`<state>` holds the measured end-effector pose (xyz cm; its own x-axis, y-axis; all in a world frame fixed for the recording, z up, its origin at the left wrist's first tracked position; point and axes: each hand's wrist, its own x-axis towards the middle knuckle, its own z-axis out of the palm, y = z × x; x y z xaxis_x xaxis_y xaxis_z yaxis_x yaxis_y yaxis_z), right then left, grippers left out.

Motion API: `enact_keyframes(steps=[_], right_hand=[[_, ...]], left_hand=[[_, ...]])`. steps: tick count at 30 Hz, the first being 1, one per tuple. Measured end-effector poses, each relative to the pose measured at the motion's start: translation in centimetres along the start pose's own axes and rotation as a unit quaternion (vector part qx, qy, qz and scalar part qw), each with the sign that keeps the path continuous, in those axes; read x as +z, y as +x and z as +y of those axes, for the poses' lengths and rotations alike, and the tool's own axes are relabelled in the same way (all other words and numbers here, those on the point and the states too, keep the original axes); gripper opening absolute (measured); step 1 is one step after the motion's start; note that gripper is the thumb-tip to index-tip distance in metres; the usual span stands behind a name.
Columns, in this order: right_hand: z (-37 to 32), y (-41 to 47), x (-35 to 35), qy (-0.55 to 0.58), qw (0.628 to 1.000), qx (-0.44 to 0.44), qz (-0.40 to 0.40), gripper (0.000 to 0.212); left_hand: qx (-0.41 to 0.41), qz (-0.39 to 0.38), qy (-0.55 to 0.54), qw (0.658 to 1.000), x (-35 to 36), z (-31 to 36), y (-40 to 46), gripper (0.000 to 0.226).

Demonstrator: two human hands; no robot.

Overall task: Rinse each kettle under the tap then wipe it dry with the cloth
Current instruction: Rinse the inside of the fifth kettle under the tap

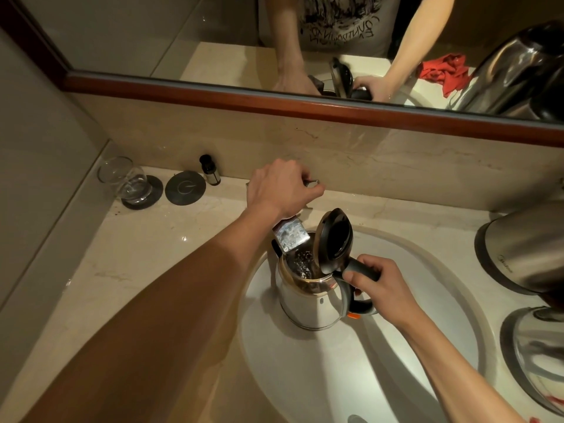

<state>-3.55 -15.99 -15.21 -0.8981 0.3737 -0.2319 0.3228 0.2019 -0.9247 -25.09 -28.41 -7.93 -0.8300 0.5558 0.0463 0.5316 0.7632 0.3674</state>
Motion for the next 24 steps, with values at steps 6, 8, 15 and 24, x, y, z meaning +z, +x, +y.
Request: enact_keyframes(steps=[6,8,15,24], right_hand=[[-0.09,0.09,0.01,-0.006,1.0,-0.002,0.003,0.055],[-0.08,0.09,0.01,-0.007,1.0,-0.003,0.003,0.055],[0.02,0.05,0.02,-0.006,1.0,-0.008,0.002,0.06],[0.13,0.06,0.07,-0.009,1.0,-0.008,0.004,0.059]], left_hand=[[0.003,-0.002,0.001,1.0,-0.03,-0.01,0.02,0.045],[0.004,-0.004,-0.001,1.0,-0.01,0.0,-0.01,0.045],[0.003,-0.003,-0.001,1.0,-0.1,-0.01,-0.04,0.042],[0.004,0.001,-0.004,1.0,-0.02,-0.07,-0.02,0.043]])
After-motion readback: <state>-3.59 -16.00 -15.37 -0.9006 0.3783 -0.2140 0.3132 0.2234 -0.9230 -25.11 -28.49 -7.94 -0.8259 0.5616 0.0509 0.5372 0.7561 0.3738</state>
